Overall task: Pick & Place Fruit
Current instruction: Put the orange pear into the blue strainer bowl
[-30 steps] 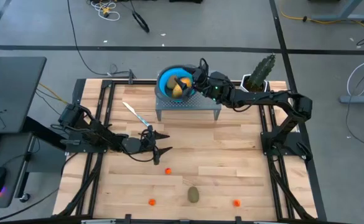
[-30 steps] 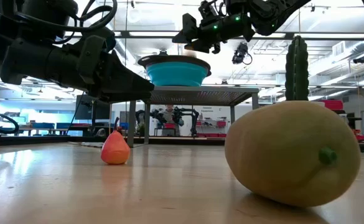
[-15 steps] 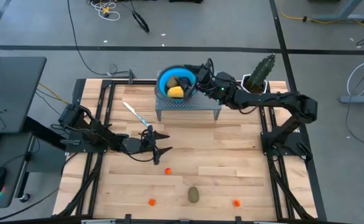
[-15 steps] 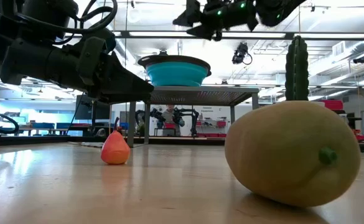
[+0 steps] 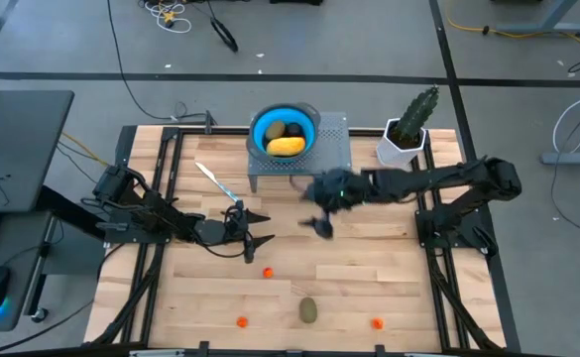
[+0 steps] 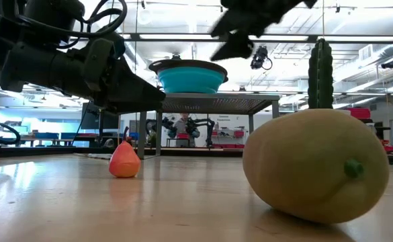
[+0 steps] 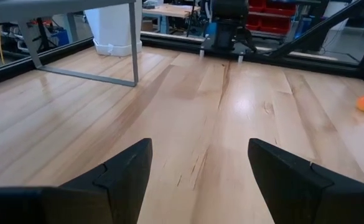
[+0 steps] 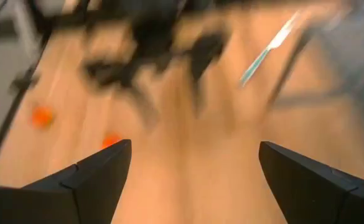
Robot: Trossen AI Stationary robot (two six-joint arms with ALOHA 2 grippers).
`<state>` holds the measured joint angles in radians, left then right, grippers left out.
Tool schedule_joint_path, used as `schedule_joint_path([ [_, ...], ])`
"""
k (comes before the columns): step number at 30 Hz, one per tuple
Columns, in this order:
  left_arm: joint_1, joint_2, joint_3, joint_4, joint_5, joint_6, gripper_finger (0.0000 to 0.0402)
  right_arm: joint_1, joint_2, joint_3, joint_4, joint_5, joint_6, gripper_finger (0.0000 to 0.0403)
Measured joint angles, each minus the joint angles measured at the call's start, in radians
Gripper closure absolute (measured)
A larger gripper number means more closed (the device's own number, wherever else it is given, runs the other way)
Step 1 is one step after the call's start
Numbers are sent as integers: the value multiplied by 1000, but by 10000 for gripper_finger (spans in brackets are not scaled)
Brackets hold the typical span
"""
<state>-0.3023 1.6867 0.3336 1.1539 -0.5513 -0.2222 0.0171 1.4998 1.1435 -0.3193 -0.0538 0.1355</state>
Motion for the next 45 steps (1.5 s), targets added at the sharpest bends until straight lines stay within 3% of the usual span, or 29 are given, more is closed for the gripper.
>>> schedule_joint_path([
  [5, 0, 0, 0, 38, 91, 24, 130, 123, 0, -60, -127, -3, 120, 41],
  [12, -11, -41, 0, 58, 580, -2, 132, 249, 0, -190, -125, 40, 223, 41],
  [16, -36, -78, 0, 54, 681, -59, 142, 281, 0, -258, -99, 117, 254, 41],
  [19, -71, -83, 0, 28, 629, -52, 152, 288, 0, -310, -29, 151, 278, 41],
  [23, -126, -83, 13, -122, 430, -24, 164, 293, 0, -381, 115, 157, 294, 41],
  [26, -149, -82, 32, -158, 352, -20, 168, 301, 0, -419, 192, 158, 294, 41],
  [36, -180, -82, 118, -410, 310, -34, 168, 309, 1, -499, 376, 200, 302, 41],
  [45, -183, -82, 121, -452, 281, -32, 168, 316, 1, -528, 487, 238, 379, 41],
])
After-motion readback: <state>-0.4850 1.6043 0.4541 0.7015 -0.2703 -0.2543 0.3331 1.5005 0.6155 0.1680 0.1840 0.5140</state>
